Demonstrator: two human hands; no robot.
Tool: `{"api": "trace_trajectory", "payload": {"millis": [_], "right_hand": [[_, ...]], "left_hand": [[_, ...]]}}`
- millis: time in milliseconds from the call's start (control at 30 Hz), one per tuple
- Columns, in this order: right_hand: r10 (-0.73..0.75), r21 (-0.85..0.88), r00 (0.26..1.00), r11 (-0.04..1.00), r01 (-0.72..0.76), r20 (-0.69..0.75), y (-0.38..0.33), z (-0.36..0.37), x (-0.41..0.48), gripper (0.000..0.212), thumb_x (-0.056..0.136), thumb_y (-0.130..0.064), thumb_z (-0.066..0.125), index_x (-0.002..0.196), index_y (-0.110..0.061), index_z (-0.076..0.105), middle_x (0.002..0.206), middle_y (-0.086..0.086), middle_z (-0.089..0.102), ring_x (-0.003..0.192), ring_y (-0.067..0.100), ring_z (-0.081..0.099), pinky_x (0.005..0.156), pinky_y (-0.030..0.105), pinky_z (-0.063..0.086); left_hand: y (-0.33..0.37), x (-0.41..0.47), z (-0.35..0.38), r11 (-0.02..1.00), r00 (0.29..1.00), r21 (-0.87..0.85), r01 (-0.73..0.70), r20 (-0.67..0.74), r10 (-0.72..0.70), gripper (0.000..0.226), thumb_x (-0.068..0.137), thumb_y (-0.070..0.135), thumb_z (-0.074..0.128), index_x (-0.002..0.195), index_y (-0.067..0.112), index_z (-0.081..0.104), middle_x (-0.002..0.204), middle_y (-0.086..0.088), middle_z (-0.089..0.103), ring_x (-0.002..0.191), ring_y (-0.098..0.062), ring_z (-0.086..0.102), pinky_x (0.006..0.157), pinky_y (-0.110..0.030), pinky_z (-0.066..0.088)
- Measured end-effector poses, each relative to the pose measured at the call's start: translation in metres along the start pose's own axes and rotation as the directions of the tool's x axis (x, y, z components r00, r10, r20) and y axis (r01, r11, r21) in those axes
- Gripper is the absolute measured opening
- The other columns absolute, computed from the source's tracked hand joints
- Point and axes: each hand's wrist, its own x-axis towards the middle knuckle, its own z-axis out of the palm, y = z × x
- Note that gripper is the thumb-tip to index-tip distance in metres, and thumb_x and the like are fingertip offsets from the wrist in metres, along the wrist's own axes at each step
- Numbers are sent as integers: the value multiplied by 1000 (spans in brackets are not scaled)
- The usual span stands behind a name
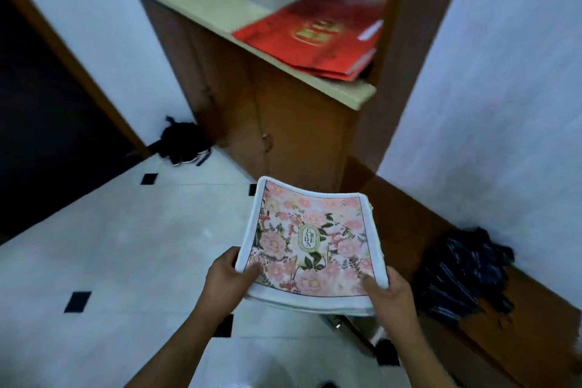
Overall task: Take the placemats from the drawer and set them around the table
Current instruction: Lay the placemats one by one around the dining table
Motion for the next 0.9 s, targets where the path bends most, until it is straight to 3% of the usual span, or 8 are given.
{"api": "trace_trajectory", "payload": {"millis": [67,267,367,467,533,667,767,900], "right_hand": [[-78,-45,995,996,81,60,-33,32,-21,5,84,-18,69,85,-17,63,71,3,66,63,18,63,55,31,48],[-272,-68,931,953,296,243,-110,160,-96,12,82,-19,73,79,-13,64,74,14,68,69,33,66,58,39,51],[-342,-38,871,925,378,352,-143,232,-146,9,82,-16,73,78,-13,66,73,10,70,65,28,66,58,39,51],[-406,14,799,894,447,444,-170,304,-198,6,82,-14,71,79,-11,67,73,8,71,63,25,66,55,34,49],[-436,38,738,872,488,516,-186,352,-235,6,82,-13,71,79,-11,67,72,8,71,63,24,65,53,32,47],[-458,64,619,833,550,639,-210,438,-289,8,82,-16,71,76,-13,65,66,6,68,53,17,57,50,29,43],[-454,73,517,798,598,726,-224,505,-319,10,81,-15,71,75,-13,64,63,4,66,50,14,54,48,27,42],[-430,109,363,755,646,827,-238,600,-354,9,82,-15,72,76,-14,66,68,5,69,57,21,61,54,33,47]], "left_hand": [[-7,-23,-51,999,995,-53,-6,-99,1,10,80,19,74,83,22,64,70,-4,68,58,-13,64,50,-25,49],[-57,-99,-208,976,937,-214,-38,-347,-40,9,81,13,74,85,18,68,72,-2,72,61,-14,67,52,-26,51],[-91,-144,-285,952,902,-301,-57,-424,-80,10,82,13,75,90,15,70,78,-2,75,67,-14,69,56,-23,50],[-130,-189,-358,933,864,-354,-64,-487,-126,18,79,16,77,95,17,71,87,-4,76,77,-23,72,64,-33,56],[-154,-217,-401,919,823,-384,-83,-546,-154,27,73,22,77,99,15,71,90,-4,76,80,-25,72,68,-36,57],[-197,-263,-462,903,735,-415,-108,-645,-209,31,74,21,75,103,13,71,95,-4,76,83,-24,73,68,-29,55],[-232,-287,-497,886,638,-447,-120,-719,-276,20,83,7,73,102,13,70,94,-3,77,83,-22,73,66,-25,54],[-270,-310,-540,881,479,-462,-100,-799,-364,17,85,6,71,100,15,68,92,-1,76,77,-17,72,63,-24,53]]}}
